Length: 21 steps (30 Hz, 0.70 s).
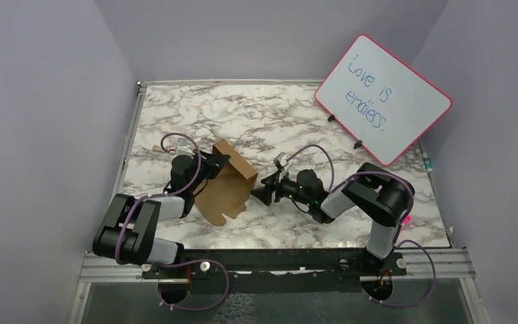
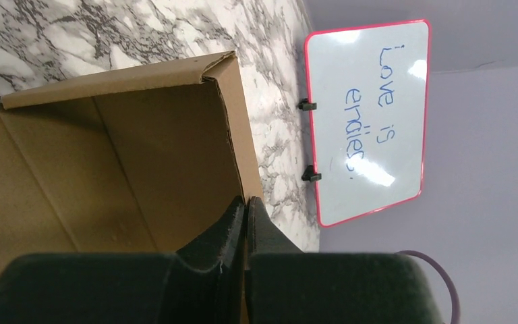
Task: Fold the paper box
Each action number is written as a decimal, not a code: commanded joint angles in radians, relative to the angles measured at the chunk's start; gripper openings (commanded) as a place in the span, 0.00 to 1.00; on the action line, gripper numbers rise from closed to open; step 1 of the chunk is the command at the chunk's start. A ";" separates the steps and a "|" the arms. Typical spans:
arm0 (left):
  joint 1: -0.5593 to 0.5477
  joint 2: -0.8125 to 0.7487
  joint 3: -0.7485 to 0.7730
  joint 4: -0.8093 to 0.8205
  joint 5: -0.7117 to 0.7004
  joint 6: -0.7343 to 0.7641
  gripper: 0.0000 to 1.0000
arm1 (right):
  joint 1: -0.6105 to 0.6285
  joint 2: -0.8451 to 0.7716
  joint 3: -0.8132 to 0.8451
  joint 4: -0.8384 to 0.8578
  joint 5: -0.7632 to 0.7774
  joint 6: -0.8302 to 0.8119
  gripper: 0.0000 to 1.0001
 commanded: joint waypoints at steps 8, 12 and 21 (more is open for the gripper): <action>-0.053 -0.086 -0.089 0.061 -0.031 -0.063 0.02 | 0.055 0.000 0.007 0.084 0.251 0.053 0.67; -0.068 -0.113 -0.112 0.060 -0.046 -0.071 0.02 | 0.068 -0.005 0.001 0.093 0.293 0.058 0.69; -0.098 -0.140 -0.142 0.061 -0.090 -0.086 0.02 | 0.186 0.008 -0.024 0.155 0.430 0.079 0.76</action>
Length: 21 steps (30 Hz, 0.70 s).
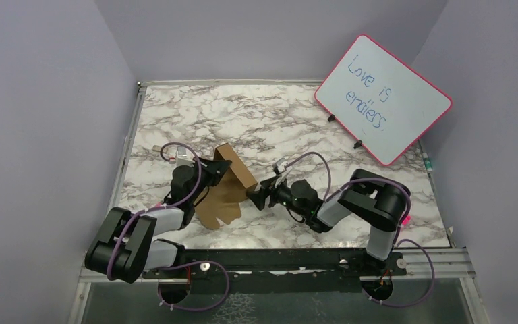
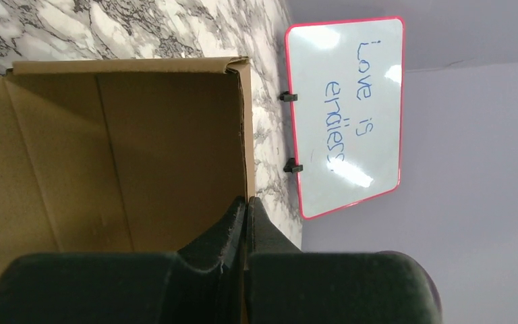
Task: Fold the paper box
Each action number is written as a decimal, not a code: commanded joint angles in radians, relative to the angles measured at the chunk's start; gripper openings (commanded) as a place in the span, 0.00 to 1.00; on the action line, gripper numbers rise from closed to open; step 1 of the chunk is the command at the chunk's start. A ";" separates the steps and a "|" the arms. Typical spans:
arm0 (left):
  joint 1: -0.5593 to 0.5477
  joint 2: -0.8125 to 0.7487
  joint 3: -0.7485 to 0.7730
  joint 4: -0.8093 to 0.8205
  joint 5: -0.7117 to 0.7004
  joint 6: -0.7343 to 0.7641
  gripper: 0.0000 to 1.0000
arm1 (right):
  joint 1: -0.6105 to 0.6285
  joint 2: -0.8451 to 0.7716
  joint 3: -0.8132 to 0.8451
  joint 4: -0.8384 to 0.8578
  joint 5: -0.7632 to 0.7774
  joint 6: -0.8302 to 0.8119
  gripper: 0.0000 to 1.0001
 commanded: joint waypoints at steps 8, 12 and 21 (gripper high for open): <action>-0.027 -0.060 -0.052 0.004 -0.042 -0.015 0.01 | 0.129 0.026 -0.012 0.113 0.254 0.055 0.76; -0.028 -0.070 -0.064 0.004 -0.037 -0.028 0.01 | 0.129 0.013 0.000 0.059 0.355 0.052 0.76; -0.028 -0.095 -0.064 0.004 -0.033 -0.021 0.01 | 0.127 0.019 0.123 -0.109 0.487 -0.128 0.77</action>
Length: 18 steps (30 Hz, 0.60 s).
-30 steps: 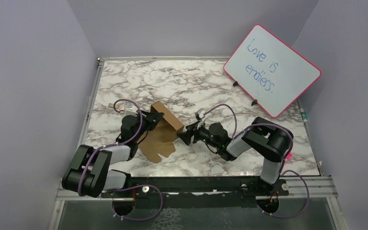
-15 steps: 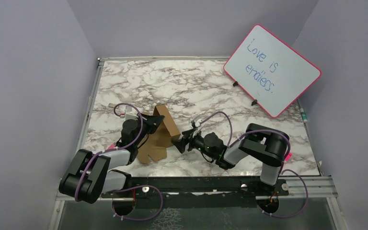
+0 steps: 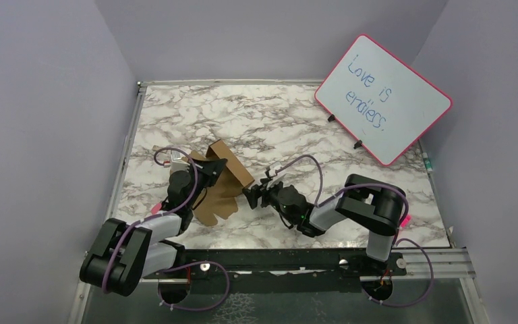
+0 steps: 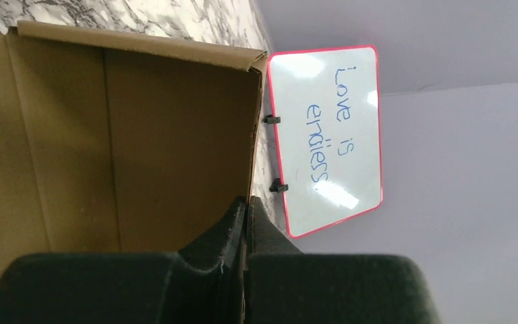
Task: Fold the paper box
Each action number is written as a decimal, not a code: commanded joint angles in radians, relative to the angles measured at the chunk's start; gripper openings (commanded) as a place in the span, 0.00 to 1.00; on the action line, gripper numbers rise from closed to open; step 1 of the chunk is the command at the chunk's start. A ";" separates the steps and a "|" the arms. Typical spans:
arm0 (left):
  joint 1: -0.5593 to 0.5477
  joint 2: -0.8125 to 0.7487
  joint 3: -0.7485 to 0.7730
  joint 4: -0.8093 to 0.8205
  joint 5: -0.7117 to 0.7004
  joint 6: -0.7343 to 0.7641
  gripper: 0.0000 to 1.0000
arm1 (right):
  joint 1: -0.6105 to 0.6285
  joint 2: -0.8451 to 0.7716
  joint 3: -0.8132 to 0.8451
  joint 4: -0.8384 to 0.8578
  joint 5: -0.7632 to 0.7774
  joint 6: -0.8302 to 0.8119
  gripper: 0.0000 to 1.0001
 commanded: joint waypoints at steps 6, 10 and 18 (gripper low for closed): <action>-0.012 0.003 -0.026 -0.008 0.040 -0.015 0.01 | -0.032 -0.007 0.059 -0.070 0.158 -0.141 0.78; -0.014 -0.004 -0.030 -0.008 0.018 -0.021 0.01 | -0.033 -0.034 0.035 -0.075 0.080 -0.105 0.74; -0.018 -0.014 -0.044 -0.007 -0.029 -0.038 0.01 | -0.032 -0.038 -0.009 -0.035 -0.154 0.051 0.57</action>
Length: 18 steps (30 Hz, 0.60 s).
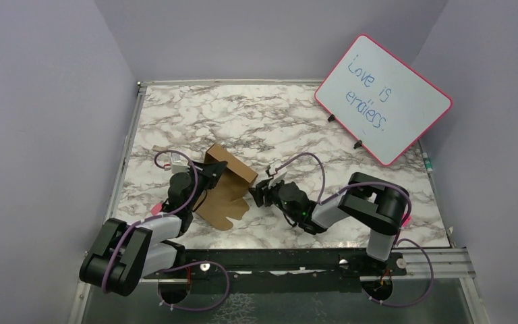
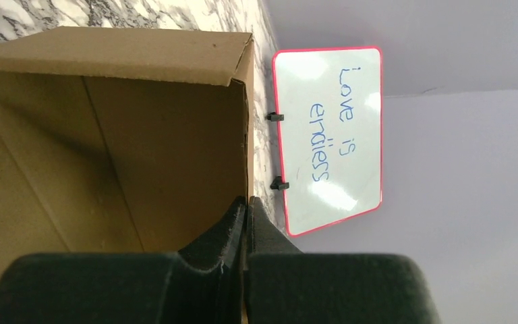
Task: Fold the paper box
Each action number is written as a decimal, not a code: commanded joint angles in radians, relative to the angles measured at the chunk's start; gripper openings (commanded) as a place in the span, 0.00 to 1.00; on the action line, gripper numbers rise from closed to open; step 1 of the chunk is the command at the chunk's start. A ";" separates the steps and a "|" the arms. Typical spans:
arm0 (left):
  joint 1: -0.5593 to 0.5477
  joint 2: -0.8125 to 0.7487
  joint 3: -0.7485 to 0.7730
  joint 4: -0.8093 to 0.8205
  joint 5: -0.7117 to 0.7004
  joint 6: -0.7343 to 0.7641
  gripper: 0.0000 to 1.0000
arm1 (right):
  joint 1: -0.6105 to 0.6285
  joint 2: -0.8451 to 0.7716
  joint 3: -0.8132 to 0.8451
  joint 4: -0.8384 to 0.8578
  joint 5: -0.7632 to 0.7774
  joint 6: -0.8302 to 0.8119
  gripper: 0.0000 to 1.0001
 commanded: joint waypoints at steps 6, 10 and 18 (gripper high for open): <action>-0.021 -0.021 -0.041 -0.022 -0.026 -0.022 0.01 | 0.000 0.025 -0.039 0.188 -0.224 0.176 0.54; -0.024 -0.030 -0.051 -0.022 -0.035 -0.024 0.01 | 0.000 0.022 -0.038 0.210 -0.234 0.184 0.60; -0.037 -0.030 -0.055 -0.021 -0.044 -0.028 0.01 | 0.000 0.011 -0.032 0.210 -0.177 0.206 0.72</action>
